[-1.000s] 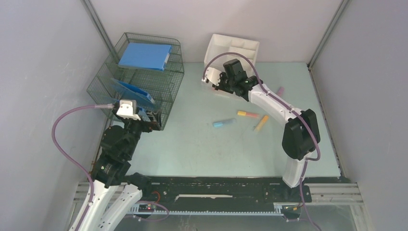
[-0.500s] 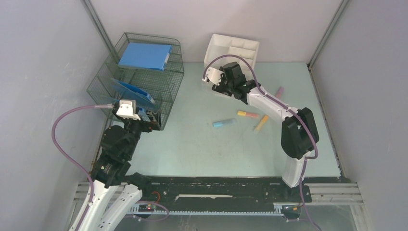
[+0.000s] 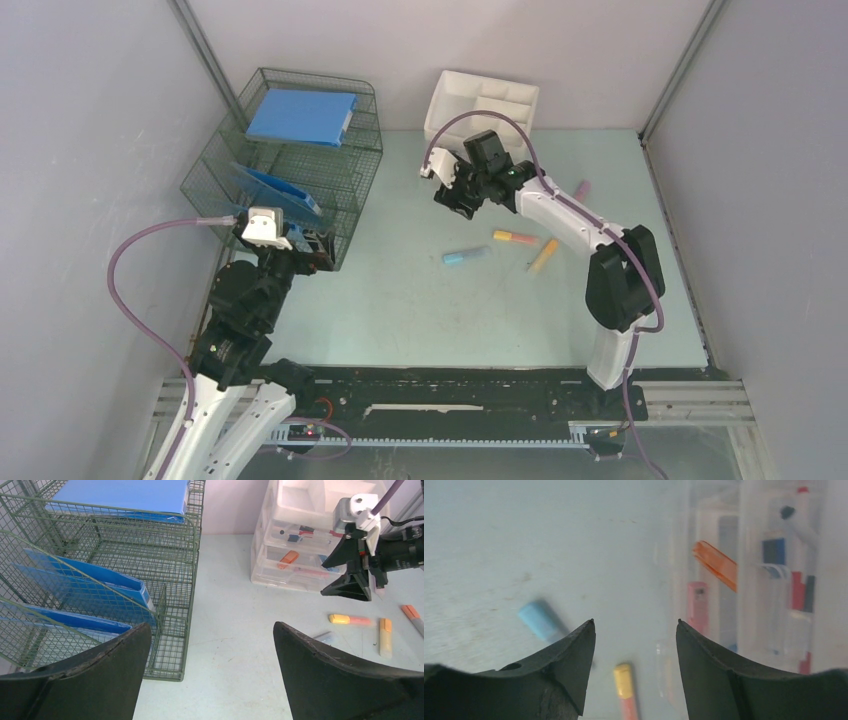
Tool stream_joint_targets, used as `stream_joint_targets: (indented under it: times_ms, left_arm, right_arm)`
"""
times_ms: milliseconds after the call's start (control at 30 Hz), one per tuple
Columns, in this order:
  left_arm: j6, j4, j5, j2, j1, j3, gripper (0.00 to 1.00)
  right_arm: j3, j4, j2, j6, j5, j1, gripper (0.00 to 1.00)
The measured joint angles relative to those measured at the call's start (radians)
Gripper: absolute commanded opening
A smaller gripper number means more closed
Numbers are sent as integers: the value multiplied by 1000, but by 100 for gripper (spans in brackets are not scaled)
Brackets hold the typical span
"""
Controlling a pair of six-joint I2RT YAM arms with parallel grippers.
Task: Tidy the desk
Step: Place the stationery in the drawer, then close the drawer in the storage box.
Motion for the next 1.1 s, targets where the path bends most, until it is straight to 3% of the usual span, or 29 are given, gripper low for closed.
stream_joint_targets:
  times_ms: [400, 500, 567, 700, 833, 1100]
  left_arm:
    - [0, 0, 0, 0, 0, 0, 100]
    - [1, 0, 0, 0, 0, 0, 100]
    - [2, 0, 0, 0, 0, 0, 100]
    - [8, 0, 0, 0, 0, 0, 100]
    - [8, 0, 0, 0, 0, 0, 100]
    - [8, 0, -1, 1, 0, 0, 100]
  right_arm:
    - [146, -262, -4, 11, -336, -3, 69]
    - [198, -308, 12, 11, -374, -3, 63]
    - [228, -329, 32, 8, -377, -2, 54]
    - [285, -368, 96, 1, -340, 3, 20]
    - [315, -377, 169, -7, -232, 15, 2]
    - [253, -251, 229, -14, 90, 34, 2]
